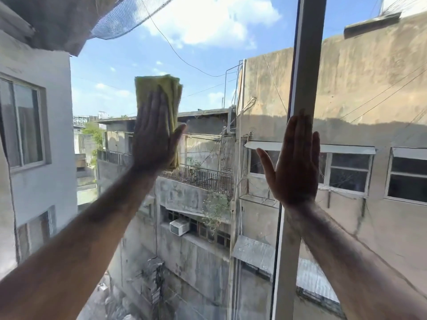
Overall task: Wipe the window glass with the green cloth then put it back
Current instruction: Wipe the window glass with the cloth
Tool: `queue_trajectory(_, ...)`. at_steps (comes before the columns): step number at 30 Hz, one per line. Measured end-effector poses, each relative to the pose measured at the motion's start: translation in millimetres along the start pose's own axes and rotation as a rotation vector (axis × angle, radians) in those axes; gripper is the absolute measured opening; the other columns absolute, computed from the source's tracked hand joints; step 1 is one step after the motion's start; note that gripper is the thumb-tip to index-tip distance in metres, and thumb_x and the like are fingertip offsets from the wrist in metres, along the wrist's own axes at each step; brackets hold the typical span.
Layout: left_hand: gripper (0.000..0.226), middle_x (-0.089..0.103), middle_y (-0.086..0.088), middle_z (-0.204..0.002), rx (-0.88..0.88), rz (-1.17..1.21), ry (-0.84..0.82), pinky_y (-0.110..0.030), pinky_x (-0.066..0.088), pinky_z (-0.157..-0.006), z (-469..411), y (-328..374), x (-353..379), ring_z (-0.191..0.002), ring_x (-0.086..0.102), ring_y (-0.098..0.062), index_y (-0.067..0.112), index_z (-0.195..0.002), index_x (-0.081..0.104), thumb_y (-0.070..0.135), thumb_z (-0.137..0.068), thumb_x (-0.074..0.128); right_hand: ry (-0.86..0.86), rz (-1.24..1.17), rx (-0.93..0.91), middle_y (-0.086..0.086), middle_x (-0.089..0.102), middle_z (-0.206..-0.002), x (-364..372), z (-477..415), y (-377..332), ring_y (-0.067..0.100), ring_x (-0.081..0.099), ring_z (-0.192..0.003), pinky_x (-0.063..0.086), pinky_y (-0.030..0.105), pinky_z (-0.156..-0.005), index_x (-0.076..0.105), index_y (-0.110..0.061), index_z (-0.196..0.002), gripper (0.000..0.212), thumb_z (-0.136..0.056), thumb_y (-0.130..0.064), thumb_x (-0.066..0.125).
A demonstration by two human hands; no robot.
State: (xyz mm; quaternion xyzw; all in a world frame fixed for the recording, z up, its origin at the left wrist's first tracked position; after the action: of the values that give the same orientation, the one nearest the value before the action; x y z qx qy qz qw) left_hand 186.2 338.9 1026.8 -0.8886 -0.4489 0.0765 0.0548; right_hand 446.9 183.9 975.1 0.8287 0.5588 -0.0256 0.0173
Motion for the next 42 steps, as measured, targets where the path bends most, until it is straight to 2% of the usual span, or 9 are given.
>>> queue_trajectory(2, 0.087, 0.018, -0.022, -0.171, -0.099, 0.003, 0.02, -0.051, 0.022, -0.131, 16, 7, 3, -0.161, 0.017, -0.033, -0.001, -0.162, 0.016, 0.064, -0.103, 0.018, 0.009, -0.002, -0.001, 0.022, 0.012, -0.177, 1, 0, 0, 0.031, 0.012, -0.167, 0.02, 0.053, -0.135, 0.014, 0.001, -0.167, 0.095, -0.106, -0.071, 0.027)
queue_trajectory(6, 0.091, 0.022, -0.024, -0.169, 0.864, -0.089, -0.21, -0.051, 0.023, -0.132, 85, 72, 26, -0.16, 0.022, -0.035, 0.0, -0.162, 0.018, 0.067, -0.104, 0.035, 0.012, 0.007, 0.0, 0.021, 0.013, -0.177, 1, 1, 0, 0.031, 0.012, -0.167, 0.02, 0.052, -0.135, 0.014, 0.001, -0.167, 0.093, -0.107, -0.069, 0.03)
queue_trajectory(8, 0.086, 0.021, -0.022, -0.169, 0.952, -0.12, -0.222, -0.049, 0.022, -0.132, 86, 50, 23, -0.16, 0.02, -0.033, 0.002, -0.163, 0.014, 0.063, -0.106, 0.036, 0.016, 0.018, 0.003, 0.021, 0.013, -0.177, 2, 1, 0, 0.031, 0.012, -0.167, 0.02, 0.052, -0.135, 0.013, 0.0, -0.167, 0.093, -0.107, -0.069, 0.03)
queue_trajectory(14, 0.081, 0.016, -0.021, -0.173, -0.59, 0.02, 0.097, -0.054, 0.021, -0.13, 68, -47, -5, -0.162, 0.015, -0.031, 0.002, -0.163, 0.011, 0.058, -0.106, 0.021, 0.024, 0.013, -0.001, 0.021, 0.012, -0.177, 2, 0, 0, 0.032, 0.012, -0.167, 0.021, 0.054, -0.134, 0.011, 0.001, -0.167, 0.093, -0.107, -0.068, 0.03)
queue_trajectory(21, 0.08, 0.027, -0.021, -0.168, 0.803, -0.192, -0.279, -0.051, 0.02, -0.132, 139, -3, 20, -0.16, 0.018, -0.034, 0.002, -0.161, 0.024, 0.058, -0.106, 0.04, 0.024, 0.017, -0.007, 0.021, 0.01, -0.177, 3, 1, 0, 0.032, 0.011, -0.167, 0.021, 0.055, -0.134, 0.01, 0.001, -0.167, 0.092, -0.108, -0.066, 0.03)
queue_trajectory(26, 0.076, 0.017, -0.019, -0.173, -0.484, -0.043, 0.031, -0.048, 0.017, -0.133, 79, -76, -7, -0.162, 0.016, -0.029, 0.003, -0.164, 0.013, 0.053, -0.108, 0.024, 0.016, 0.011, -0.004, 0.021, 0.011, -0.177, 1, 1, 0, 0.032, 0.011, -0.167, 0.02, 0.053, -0.135, 0.011, 0.001, -0.167, 0.091, -0.108, -0.065, 0.031)
queue_trajectory(29, 0.08, 0.018, -0.02, -0.173, -0.774, 0.055, 0.143, -0.052, 0.021, -0.131, 52, -53, -7, -0.161, 0.018, -0.03, 0.001, -0.163, 0.015, 0.057, -0.106, 0.025, 0.013, 0.001, -0.015, 0.021, 0.01, -0.178, 1, 1, 1, 0.031, 0.009, -0.167, 0.018, 0.052, -0.135, 0.01, 0.001, -0.167, 0.092, -0.107, -0.066, 0.03)
queue_trajectory(36, 0.086, 0.029, -0.023, -0.168, 0.637, -0.108, -0.154, -0.051, 0.022, -0.132, 76, 52, 20, -0.159, 0.025, -0.035, -0.003, -0.158, 0.03, 0.063, -0.104, 0.043, 0.023, 0.005, -0.022, 0.021, 0.011, -0.177, 0, 2, 0, 0.032, 0.011, -0.167, 0.017, 0.051, -0.136, 0.01, 0.001, -0.167, 0.09, -0.109, -0.064, 0.03)
queue_trajectory(42, 0.083, 0.019, -0.021, -0.172, -0.494, -0.084, 0.062, -0.05, 0.023, -0.131, 49, -33, -5, -0.162, 0.017, -0.031, 0.0, -0.162, 0.017, 0.06, -0.105, 0.027, 0.025, -0.012, -0.016, 0.02, 0.01, -0.178, 0, 3, 0, 0.031, 0.009, -0.167, 0.015, 0.05, -0.136, 0.009, 0.001, -0.167, 0.09, -0.108, -0.064, 0.031)
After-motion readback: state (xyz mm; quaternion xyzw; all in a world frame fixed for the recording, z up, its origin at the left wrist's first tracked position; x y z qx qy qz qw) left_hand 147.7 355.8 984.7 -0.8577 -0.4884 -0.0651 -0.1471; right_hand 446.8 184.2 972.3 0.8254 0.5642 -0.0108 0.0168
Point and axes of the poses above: each hand's wrist, its own z-axis away from the middle knuckle, its own x-axis out of the palm, y = z × x, the point moved 7 cm from there along -z, towards the middle knuckle
